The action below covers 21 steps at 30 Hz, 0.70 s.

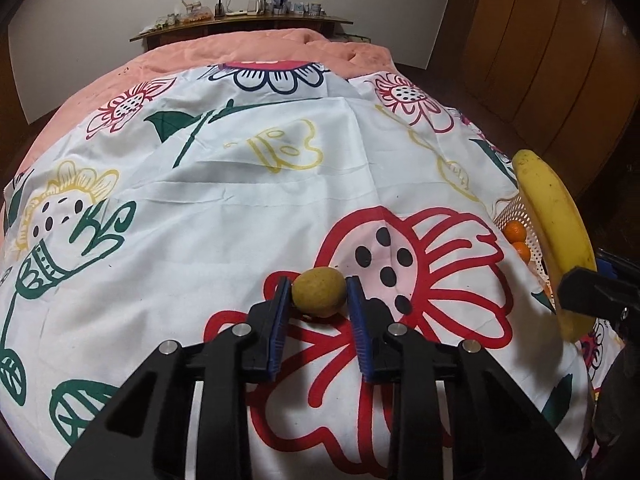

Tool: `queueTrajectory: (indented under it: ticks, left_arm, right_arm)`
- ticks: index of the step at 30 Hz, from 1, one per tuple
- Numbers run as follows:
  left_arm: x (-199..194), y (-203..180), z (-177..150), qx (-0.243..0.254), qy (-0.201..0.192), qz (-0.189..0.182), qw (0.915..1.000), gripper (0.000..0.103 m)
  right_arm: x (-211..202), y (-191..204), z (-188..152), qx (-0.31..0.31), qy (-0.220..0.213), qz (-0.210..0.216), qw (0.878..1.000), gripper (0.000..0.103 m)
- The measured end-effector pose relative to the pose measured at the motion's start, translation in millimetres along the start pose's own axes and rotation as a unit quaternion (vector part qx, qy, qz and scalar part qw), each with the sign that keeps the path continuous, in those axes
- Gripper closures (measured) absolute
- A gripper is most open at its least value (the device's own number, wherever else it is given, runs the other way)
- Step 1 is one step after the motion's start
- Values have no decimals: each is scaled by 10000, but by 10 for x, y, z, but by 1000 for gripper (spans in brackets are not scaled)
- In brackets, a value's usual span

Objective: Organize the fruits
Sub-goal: 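Close the left gripper on the brown kiwi while the right gripper carries the banana toward the basket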

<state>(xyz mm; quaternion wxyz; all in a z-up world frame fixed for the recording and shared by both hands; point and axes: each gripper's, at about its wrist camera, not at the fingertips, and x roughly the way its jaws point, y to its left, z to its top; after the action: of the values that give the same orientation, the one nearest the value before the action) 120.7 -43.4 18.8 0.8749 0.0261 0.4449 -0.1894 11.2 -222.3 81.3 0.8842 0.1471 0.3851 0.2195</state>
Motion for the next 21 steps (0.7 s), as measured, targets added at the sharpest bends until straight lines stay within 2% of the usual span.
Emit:
queueTrajectory:
  ticks: [13, 21]
  left_arm:
    - [-215, -101, 12, 24, -218, 57, 9997, 74]
    - [-289, -281, 36, 148, -261, 39, 9995, 74]
  right_arm:
    - [-388, -267, 40, 326, -446, -275, 9981, 71]
    - [-759, -674, -40, 677, -741, -769, 9920, 71]
